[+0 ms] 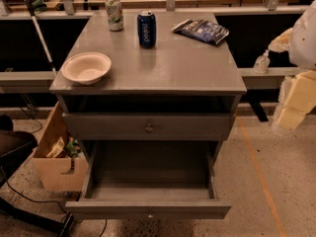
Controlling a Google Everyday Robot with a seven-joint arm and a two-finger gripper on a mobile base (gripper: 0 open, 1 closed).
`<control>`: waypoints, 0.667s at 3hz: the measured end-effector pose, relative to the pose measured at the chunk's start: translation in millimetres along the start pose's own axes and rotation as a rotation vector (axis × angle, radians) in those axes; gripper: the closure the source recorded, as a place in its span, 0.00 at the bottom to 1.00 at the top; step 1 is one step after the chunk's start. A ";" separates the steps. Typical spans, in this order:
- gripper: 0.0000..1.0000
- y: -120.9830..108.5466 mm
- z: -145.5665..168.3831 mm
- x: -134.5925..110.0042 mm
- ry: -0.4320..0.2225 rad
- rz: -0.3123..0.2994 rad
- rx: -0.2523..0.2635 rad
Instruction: Close middle drawer
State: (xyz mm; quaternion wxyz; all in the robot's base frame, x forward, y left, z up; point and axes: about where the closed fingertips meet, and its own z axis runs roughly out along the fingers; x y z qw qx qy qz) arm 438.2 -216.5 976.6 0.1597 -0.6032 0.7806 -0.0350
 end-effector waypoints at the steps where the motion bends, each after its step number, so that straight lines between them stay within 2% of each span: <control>1: 0.00 0.7 1.6 0.4 -0.001 0.002 -0.001; 2: 0.00 17.6 39.8 10.2 -0.027 0.042 -0.019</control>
Offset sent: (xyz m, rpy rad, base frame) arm -0.0265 0.0012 -0.1811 0.1685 0.0822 -0.1165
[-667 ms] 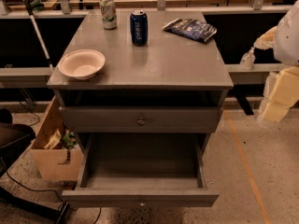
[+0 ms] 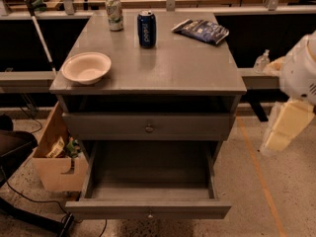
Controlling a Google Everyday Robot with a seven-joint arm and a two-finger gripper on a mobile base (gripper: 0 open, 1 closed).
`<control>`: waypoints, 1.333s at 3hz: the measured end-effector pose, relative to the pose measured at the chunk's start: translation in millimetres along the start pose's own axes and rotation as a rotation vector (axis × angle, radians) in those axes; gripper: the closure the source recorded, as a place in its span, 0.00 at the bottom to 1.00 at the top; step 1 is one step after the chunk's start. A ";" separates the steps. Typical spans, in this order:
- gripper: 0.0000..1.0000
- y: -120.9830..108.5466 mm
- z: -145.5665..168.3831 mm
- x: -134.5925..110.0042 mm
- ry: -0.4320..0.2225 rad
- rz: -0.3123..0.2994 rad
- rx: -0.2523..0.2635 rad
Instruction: Close middle drawer
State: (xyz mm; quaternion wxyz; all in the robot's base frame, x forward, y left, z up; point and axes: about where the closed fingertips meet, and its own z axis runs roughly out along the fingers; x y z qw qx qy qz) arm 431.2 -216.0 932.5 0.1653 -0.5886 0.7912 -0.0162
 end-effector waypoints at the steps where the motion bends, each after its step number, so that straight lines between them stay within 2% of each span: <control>1: 0.00 36.5 67.4 14.6 -0.091 0.040 -0.058; 2: 0.00 50.0 94.6 29.7 -0.094 0.074 -0.052; 3: 0.00 50.0 94.6 29.7 -0.094 0.074 -0.052; 4: 0.00 64.7 148.0 52.2 -0.095 0.116 -0.153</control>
Offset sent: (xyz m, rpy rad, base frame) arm -0.0161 0.0082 -0.0639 0.0965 0.0276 -0.0035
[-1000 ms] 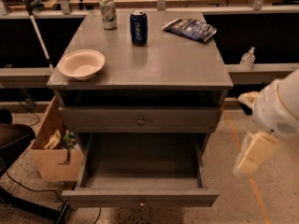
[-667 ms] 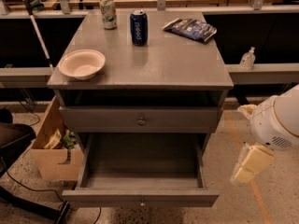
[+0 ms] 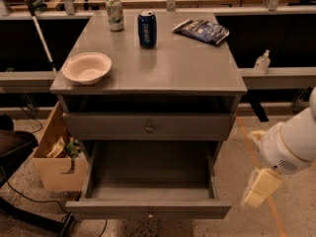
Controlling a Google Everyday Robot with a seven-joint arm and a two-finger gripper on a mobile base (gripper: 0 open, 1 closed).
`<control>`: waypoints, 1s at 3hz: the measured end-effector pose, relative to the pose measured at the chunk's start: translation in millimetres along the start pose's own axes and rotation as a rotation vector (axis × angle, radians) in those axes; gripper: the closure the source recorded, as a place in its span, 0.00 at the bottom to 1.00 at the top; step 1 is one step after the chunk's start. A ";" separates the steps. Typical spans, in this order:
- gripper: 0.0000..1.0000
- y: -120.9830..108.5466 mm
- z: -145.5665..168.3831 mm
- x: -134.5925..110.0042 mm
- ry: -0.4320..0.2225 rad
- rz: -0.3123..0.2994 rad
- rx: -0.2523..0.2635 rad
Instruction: Close middle drawer
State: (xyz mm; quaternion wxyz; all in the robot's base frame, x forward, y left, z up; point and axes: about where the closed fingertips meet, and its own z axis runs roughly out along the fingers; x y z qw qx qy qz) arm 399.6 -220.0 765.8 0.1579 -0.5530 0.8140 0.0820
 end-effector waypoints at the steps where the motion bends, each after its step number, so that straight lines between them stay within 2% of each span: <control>1: 0.00 25.5 100.8 44.2 -0.031 0.047 -0.194; 2: 0.00 36.5 141.5 57.9 -0.047 0.074 -0.287; 3: 0.00 36.6 141.5 57.7 -0.047 0.075 -0.287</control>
Offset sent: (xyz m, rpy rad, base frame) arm -0.0194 0.0017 -0.0981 0.0902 0.1526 0.0205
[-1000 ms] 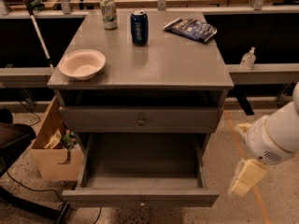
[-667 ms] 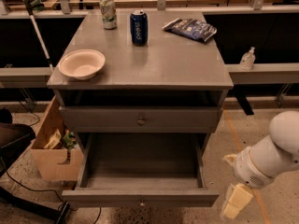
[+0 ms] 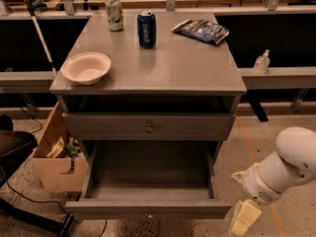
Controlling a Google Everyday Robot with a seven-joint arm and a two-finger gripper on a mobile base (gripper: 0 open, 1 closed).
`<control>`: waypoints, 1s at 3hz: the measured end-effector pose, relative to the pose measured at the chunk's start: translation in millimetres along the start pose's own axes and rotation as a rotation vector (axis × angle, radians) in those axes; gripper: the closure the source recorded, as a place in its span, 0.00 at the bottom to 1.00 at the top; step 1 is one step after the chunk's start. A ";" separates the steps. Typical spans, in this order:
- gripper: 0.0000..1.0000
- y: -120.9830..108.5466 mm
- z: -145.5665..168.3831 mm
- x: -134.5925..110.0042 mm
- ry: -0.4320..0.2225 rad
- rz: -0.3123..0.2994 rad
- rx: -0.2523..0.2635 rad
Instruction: Close middle drawer
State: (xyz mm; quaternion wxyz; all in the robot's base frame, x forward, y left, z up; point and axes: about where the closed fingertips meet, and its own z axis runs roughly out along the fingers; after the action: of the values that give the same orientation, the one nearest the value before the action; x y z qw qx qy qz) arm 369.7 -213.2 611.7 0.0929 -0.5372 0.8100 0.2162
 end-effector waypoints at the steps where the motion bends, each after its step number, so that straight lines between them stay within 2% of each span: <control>1: 0.00 -2.6 27.3 1.6 -0.027 -0.012 -0.057; 2: 0.18 -5.8 79.3 6.4 -0.065 -0.037 -0.153; 3: 0.41 -1.0 107.8 11.3 -0.070 -0.060 -0.200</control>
Offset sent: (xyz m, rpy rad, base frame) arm -0.0059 0.0466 -0.1281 0.2087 0.1483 0.1286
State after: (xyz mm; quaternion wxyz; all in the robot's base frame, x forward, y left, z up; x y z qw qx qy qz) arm 357.2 -174.4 511.3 0.0735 -0.5599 0.7642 0.3117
